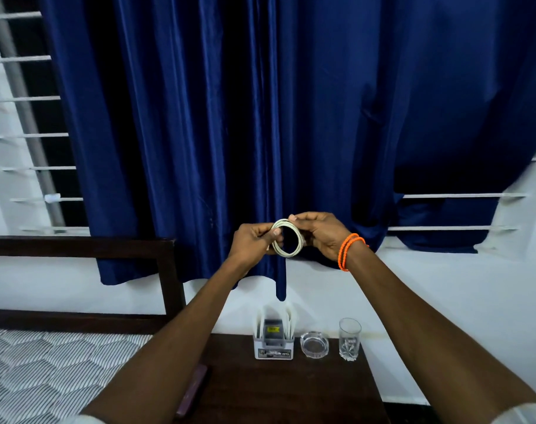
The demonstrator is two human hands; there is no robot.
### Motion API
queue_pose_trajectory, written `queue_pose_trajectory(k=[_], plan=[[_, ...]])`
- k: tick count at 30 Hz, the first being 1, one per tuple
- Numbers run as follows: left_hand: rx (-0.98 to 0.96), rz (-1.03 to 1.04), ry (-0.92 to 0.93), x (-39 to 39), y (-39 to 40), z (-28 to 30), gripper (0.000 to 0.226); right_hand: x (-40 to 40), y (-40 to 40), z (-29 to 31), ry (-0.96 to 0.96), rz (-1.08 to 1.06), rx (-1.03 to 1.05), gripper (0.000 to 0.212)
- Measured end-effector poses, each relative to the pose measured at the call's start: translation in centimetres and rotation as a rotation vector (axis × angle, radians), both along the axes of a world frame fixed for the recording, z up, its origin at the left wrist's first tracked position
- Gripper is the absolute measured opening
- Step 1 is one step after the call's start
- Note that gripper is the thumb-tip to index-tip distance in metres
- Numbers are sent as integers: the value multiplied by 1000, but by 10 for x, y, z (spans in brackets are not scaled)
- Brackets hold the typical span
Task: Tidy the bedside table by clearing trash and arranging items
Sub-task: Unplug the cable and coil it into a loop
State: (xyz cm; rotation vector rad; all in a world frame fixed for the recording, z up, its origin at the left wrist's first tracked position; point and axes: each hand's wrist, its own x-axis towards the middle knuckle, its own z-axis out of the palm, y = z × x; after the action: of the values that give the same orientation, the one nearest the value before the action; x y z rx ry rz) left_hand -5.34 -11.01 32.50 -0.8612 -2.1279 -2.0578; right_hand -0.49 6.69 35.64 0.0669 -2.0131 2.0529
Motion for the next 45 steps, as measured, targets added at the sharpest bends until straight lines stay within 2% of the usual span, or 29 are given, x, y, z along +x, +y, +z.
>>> queue_pose_trajectory(k=[6,11,14,18,22,26,28,31,34,36,38,41,45], plan=[[-21,84,-12,6,0,2,15,1,-2,1,-25,-39,50,28],[-52,125,1,8,2,5,17,-3,-1,3,-14,-111,86,14],[-74,163,38,10,4,7,20,-5,-2,1,-22,-161,147,18],[-45,213,78,14,7,11,21,2,-10,4,-48,-85,49,36],[-39,253,91,14,5,21,23,9,-10,5,-29,71,-72,26],[-74,286,158,15,4,21,22,12,-10,6,-20,162,-116,53],[-74,286,177,15,4,19,20,13,-11,6,-25,205,-169,59],[-64,295,143,12,3,17,21,13,-8,3,25,276,-203,63],[-35,291,38,7,0,18,20,11,-6,-2,93,322,-120,68],[-34,268,-27,6,0,19,20,11,-9,-3,154,216,51,60],[-48,255,-49,6,1,18,21,8,-15,-3,257,59,226,42],[-39,255,-85,5,2,17,23,1,-19,-7,386,-100,334,17],[-4,251,-158,3,2,15,22,-4,-18,-13,446,-282,442,13]])
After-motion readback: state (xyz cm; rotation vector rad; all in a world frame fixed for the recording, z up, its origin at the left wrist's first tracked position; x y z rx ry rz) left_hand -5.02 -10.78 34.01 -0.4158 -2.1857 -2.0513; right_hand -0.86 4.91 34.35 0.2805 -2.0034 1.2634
